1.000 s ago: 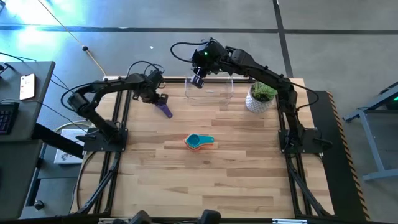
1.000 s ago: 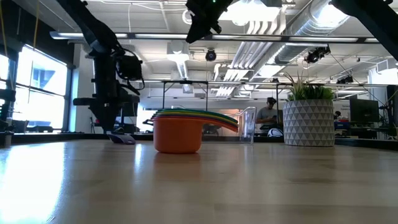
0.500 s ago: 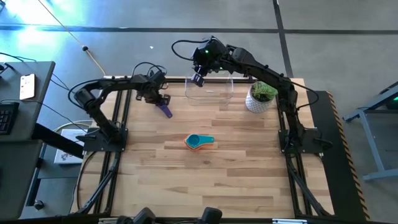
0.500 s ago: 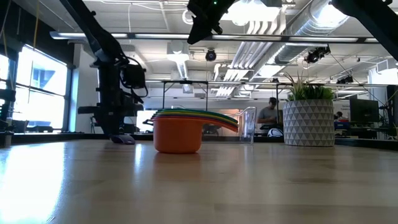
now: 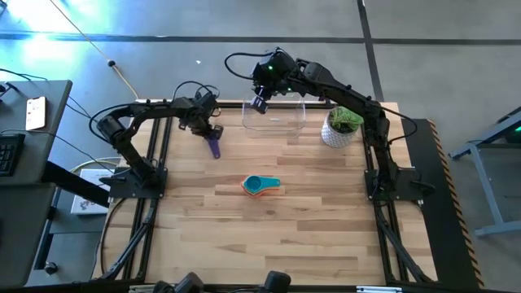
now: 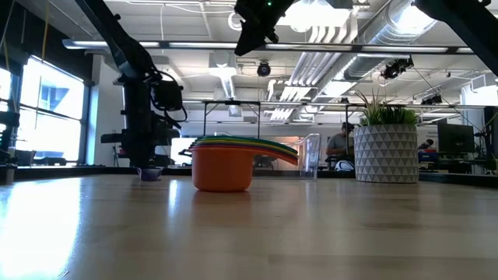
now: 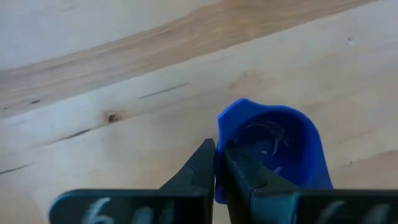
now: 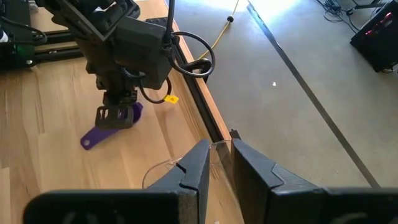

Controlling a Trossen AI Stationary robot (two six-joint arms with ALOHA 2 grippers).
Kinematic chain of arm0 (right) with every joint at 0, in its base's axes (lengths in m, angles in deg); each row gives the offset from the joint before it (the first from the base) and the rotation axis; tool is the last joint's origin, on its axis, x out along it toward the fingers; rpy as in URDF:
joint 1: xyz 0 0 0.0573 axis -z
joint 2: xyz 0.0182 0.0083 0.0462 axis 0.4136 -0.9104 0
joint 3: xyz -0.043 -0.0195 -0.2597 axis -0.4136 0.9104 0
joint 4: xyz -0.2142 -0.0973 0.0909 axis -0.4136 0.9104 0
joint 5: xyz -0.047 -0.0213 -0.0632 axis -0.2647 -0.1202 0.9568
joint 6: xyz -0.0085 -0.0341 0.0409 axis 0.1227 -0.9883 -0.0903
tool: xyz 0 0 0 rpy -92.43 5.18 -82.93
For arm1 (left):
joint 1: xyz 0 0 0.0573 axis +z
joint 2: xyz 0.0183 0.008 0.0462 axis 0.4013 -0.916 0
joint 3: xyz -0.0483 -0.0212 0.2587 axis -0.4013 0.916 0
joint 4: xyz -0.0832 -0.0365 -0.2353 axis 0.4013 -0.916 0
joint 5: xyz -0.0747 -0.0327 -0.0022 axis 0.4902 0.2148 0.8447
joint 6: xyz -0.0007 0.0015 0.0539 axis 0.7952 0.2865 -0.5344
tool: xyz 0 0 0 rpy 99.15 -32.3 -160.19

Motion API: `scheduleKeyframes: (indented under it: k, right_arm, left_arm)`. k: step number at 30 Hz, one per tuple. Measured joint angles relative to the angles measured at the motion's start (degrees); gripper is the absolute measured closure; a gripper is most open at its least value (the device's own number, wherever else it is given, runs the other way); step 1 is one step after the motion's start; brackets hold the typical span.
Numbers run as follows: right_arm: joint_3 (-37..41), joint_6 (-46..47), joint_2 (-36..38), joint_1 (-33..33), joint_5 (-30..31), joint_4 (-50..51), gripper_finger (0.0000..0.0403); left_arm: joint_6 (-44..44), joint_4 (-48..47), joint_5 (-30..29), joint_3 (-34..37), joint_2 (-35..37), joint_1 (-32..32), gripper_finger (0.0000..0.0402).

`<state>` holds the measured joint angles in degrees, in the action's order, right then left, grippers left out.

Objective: Nest measuring cups in basket
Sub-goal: Stack the dark blue measuring cup on top of the light blue measuring cup

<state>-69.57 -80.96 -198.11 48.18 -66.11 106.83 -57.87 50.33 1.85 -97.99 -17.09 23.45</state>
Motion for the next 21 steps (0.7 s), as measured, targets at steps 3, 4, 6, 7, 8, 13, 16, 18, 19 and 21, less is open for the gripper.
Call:
scheduleKeyframes:
  k: [3,4,6,7,8,13,16,18,19,21]
  right_arm:
    - [0.0,0.0,0.0,0.0,0.0,0.0,0.0343]
    - [0.0,0.0,0.0,0.0,0.0,0.0,0.0343]
    - [0.0,0.0,0.0,0.0,0.0,0.0,0.0343]
    - [0.0,0.0,0.0,0.0,0.0,0.0,0.0343]
    - [0.0,0.0,0.0,0.0,0.0,0.0,0.0343]
    - [0.0,0.5,0.0,-0.2,0.0,0.0,0.0343]
    - [0.0,1.4,0.0,-0.7,0.1,0.0,0.0343]
    - [0.0,3.8,0.0,-1.3,0.1,0.0,0.0343]
    - [0.0,5.1,0.0,-1.6,0.1,0.0,0.0343]
    - [0.0,7.1,0.0,-2.4,0.0,0.4,0.0343]
  left_arm:
    - [-0.3,-1.1,0.0,0.0,0.0,-0.5,0.0392]
    - [-0.5,-1.6,0.3,0.0,0.2,-0.7,0.0394]
    - [-1.2,-2.9,1.0,0.0,0.7,-1.3,0.0396]
    - [-1.2,-3.5,1.2,0.1,1.0,-1.8,0.0397]
    - [-1.3,-4.0,1.6,0.1,1.5,-2.3,0.0397]
    - [-1.2,-7.2,3.9,0.1,6.2,-5.0,0.0397]
    - [-0.4,-9.5,4.1,0.1,10.4,-7.5,0.0397]
    - [0.4,-10.7,4.1,0.1,13.2,-9.5,0.0397]
    - [1.1,-11.2,4.1,0.1,14.8,-10.6,0.0397]
    - [2.6,-11.5,4.2,0.1,17.9,-13.1,0.0397]
